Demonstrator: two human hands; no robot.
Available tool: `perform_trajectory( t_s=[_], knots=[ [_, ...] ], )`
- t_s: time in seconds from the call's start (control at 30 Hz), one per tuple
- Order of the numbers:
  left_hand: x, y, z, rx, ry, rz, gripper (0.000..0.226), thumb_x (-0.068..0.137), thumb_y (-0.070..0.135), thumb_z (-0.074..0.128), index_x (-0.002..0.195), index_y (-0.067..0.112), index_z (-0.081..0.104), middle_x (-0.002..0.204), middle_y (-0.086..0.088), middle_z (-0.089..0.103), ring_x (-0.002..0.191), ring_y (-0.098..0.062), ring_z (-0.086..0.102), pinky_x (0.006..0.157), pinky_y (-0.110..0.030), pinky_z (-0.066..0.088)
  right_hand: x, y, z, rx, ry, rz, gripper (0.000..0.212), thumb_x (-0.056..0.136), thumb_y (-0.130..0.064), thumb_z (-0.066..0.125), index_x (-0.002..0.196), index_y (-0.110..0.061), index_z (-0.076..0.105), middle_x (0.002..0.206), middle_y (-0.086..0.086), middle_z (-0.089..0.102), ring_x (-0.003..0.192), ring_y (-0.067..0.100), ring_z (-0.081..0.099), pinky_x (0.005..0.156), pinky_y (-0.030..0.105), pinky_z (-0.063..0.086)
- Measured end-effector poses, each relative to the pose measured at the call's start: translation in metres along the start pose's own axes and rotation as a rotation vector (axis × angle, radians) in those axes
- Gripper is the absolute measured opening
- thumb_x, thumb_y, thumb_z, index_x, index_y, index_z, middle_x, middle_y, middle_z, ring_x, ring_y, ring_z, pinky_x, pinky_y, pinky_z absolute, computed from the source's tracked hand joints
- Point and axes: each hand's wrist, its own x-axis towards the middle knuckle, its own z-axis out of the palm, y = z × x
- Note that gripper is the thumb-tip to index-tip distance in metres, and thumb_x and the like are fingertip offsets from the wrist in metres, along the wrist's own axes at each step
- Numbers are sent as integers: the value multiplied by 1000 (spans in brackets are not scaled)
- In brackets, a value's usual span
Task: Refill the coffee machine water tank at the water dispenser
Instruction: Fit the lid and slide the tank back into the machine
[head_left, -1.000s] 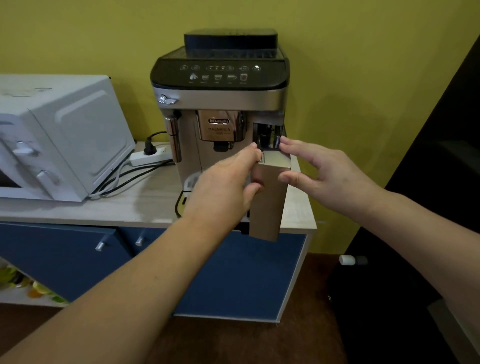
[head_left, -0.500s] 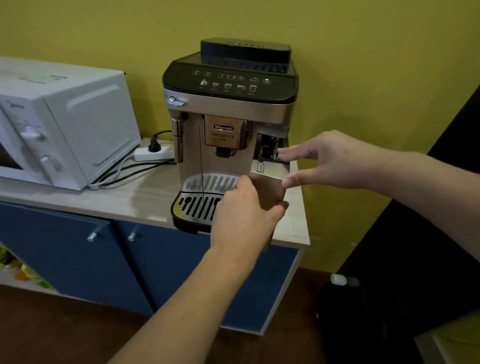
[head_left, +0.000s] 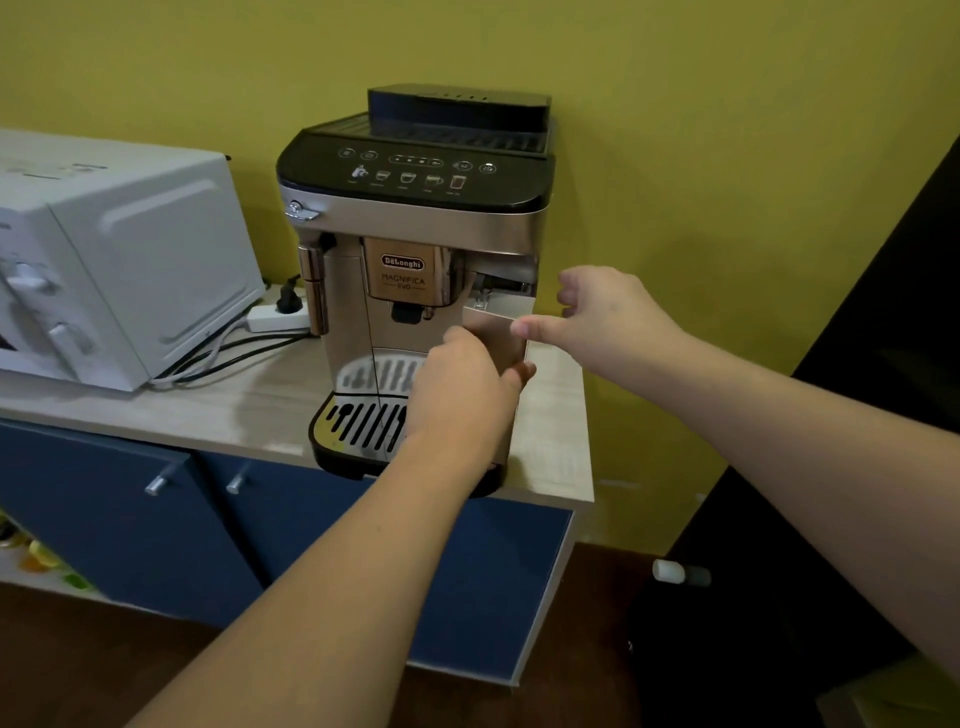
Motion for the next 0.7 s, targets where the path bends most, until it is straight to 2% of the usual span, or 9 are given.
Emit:
perform_trajectory(
  t_s=[0.07, 0.1, 0.17, 0.23, 0.3, 0.37, 0.43, 0.57, 0.7],
  knots=[
    [0, 3, 3, 27, 33, 14, 70, 89, 42, 67, 140, 6, 35, 124, -12, 61, 108, -29, 62, 82, -37, 53, 5, 2, 2, 33, -11, 9, 88, 78, -57, 72, 144, -7, 42, 140, 10, 56, 123, 26, 56, 91, 33, 46],
    [-5, 3, 6, 40, 54, 45, 78, 92, 37, 64, 149, 5, 21, 133, -13, 54, 114, -29, 59, 85, -38, 52, 7, 4, 3, 36, -22, 1, 91, 78, -58, 71, 147, -8, 39, 144, 10, 53, 127, 26, 53, 92, 32, 44],
    [-23, 1, 14, 83, 101, 161, 88, 95, 26, 58, 155, 8, -4, 154, -15, 30, 131, -30, 47, 97, -39, 48, 10, 7, 3, 44, -44, -19, 93, 79, -58, 69, 150, -10, 34, 150, 8, 47, 134, 25, 48, 99, 33, 42],
    [-36, -9, 25, 144, 78, 255, 92, 95, 19, 56, 154, 11, -14, 163, -14, -5, 147, -32, 21, 112, -42, 37, 11, 7, 3, 79, -66, -22, 92, 80, -55, 70, 152, -12, 32, 154, 6, 43, 139, 24, 43, 106, 36, 39],
    [-36, -19, 32, 215, 7, 281, 94, 94, 17, 55, 153, 11, -19, 160, -11, -27, 150, -33, -7, 120, -46, 16, 14, 7, 3, 65, -61, -38, 86, 83, -52, 69, 151, -13, 33, 154, 5, 42, 140, 23, 42, 108, 36, 37],
    [-26, -27, 36, 308, 20, 328, 90, 94, 18, 50, 153, 10, -18, 159, -9, -31, 147, -33, -21, 120, -46, -2, 18, 4, 6, 40, -21, -58, 71, 89, -45, 66, 148, -13, 40, 151, 5, 47, 136, 23, 47, 104, 33, 39],
    [-13, -28, 38, 372, 43, 378, 88, 94, 22, 49, 155, 10, -14, 161, -7, -27, 147, -33, -21, 117, -43, -10, 25, -1, 12, 47, 40, -53, 51, 94, -37, 62, 138, -12, 53, 141, 8, 57, 126, 26, 54, 93, 31, 43],
    [13, -29, 48, 452, 0, 421, 89, 92, 25, 51, 155, 7, -9, 162, -8, -21, 149, -34, -13, 121, -46, -4, 40, -1, 35, 111, 154, 15, 27, 97, -29, 57, 115, -13, 68, 110, 10, 70, 91, 27, 62, 71, 27, 41],
    [24, -38, 56, 461, 55, 483, 80, 93, 21, 45, 156, 3, -1, 163, -12, -16, 149, -35, -9, 122, -47, 3, 44, 7, 47, 122, 270, -14, 32, 96, -33, 57, 123, -19, 67, 114, 7, 70, 102, 25, 64, 78, 26, 46]
  ],
)
